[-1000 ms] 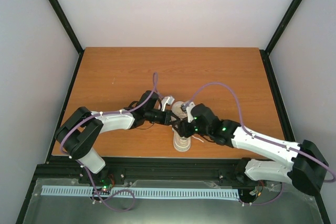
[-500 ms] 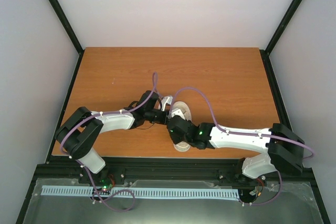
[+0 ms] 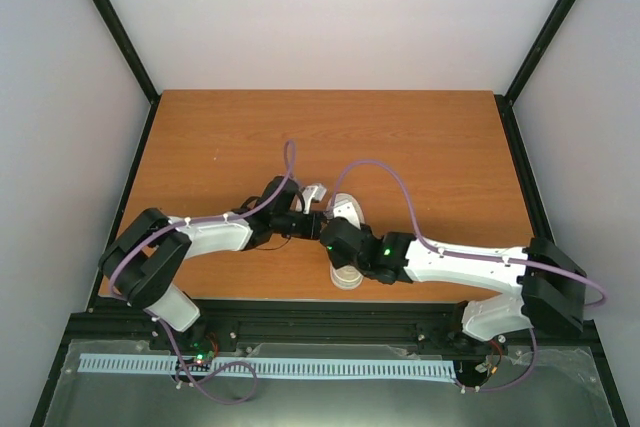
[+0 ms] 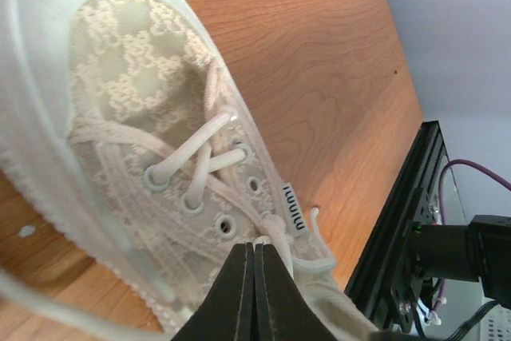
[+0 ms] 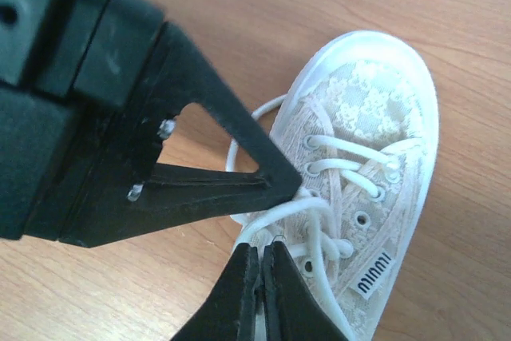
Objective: Tie the shoes
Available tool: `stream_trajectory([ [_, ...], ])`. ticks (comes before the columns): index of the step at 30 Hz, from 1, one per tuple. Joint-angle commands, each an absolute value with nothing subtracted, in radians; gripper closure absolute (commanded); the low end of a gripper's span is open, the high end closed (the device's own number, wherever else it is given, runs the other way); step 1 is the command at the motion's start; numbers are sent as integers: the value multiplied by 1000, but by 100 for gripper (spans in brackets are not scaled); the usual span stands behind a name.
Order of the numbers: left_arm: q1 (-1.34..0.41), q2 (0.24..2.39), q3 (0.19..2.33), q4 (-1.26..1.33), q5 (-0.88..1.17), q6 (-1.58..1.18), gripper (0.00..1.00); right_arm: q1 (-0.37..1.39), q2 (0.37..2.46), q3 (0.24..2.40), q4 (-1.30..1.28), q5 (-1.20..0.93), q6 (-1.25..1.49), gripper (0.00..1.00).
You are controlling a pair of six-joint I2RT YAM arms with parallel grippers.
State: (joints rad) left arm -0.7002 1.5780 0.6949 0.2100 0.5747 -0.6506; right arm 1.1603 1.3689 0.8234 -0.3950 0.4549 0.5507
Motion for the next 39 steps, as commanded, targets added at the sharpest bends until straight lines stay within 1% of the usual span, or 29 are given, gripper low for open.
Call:
stream_trajectory([
  [1,-696,1528,663,238,488,-666,99,1131,1288,807,-405,470,580,97],
  [3,-696,1521,648,243,470,-669,99,1095,1256,782,-384,420,577,97],
  [10,-691,1497,612,256,429,-677,99,922,1170,673,-275,150,571,97],
  [18,-650,1443,574,219,392,-661,99,759,1101,592,-230,-26,573,97],
  [27,-623,1373,563,137,339,-609,99,640,1070,556,-225,-145,560,97],
  [33,-618,1362,551,98,301,-605,99,599,1068,533,-223,-189,552,97],
  [39,-613,1385,530,108,294,-609,99,559,1109,492,-180,-238,562,97],
])
